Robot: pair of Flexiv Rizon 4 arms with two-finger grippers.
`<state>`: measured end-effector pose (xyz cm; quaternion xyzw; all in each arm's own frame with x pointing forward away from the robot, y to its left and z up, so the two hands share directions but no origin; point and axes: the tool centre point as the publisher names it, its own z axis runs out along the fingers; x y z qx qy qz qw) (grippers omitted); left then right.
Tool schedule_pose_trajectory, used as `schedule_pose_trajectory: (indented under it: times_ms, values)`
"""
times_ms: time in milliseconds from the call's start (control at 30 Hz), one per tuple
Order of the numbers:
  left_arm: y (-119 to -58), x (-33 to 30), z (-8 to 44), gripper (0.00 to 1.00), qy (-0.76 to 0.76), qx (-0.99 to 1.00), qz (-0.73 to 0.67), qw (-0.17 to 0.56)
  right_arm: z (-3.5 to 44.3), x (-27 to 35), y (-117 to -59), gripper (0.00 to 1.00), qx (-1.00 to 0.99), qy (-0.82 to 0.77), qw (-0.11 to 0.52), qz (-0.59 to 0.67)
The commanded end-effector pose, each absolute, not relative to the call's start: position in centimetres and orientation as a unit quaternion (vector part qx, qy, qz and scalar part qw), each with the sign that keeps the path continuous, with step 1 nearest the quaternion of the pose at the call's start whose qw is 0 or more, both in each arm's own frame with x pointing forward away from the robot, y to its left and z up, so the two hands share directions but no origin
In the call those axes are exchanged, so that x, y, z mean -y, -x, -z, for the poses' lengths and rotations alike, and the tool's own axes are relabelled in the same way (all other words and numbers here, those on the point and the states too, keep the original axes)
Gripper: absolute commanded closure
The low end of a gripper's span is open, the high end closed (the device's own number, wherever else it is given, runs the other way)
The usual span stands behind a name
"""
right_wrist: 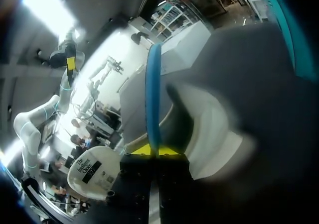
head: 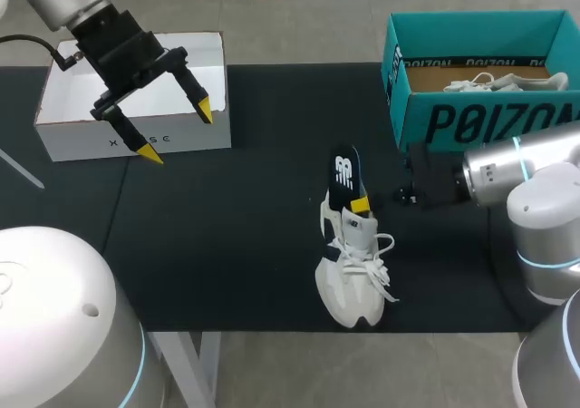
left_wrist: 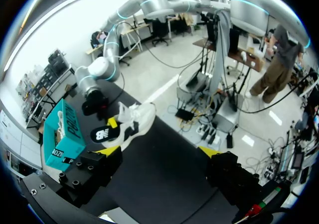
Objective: Take the shoe out of the shoebox, open the shoe tongue, remove and reinsert the insole, then place the shoe into the shoebox
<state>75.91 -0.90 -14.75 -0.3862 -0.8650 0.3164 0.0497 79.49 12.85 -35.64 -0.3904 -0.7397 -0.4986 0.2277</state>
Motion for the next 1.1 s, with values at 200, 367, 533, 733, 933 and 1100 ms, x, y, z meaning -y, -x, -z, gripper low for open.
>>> schedule_pose_trajectory:
  times_ms: [200, 367, 533, 733, 933, 1100]
  values:
    - [-76.0, 0.9, 14.7, 0.0, 0.387, 0.865, -0.315, 0.051, 35.6, -13.0, -79.5, 0.41, 0.736, 0.398, 0.223, 0.5]
    - [-76.0, 0.9, 14.7, 0.0, 0.387, 0.865, -0.315, 0.051, 34.5, -12.8, -80.8, 0.31, 0.74, 0.393, 0.209, 0.504]
    - [-76.0, 0.9, 14.7, 0.0, 0.387, 0.865, -0.315, 0.051, 33.9, -12.7, -82.0, 0.31, 0.744, 0.391, 0.2, 0.504]
    - [-76.0, 0.9, 14.7, 0.0, 0.387, 0.865, -0.315, 0.051, 34.0, -12.9, -82.7, 0.53, 0.751, 0.39, 0.193, 0.497]
    - [-76.0, 0.9, 14.7, 0.0, 0.387, 0.865, -0.315, 0.051, 34.4, -12.6, -82.5, 1.0, 0.746, 0.394, 0.193, 0.502]
    - [-76.0, 0.9, 14.7, 0.0, 0.387, 0.865, -0.315, 0.051, 34.8, -12.4, -82.1, 1.0, 0.743, 0.398, 0.196, 0.502]
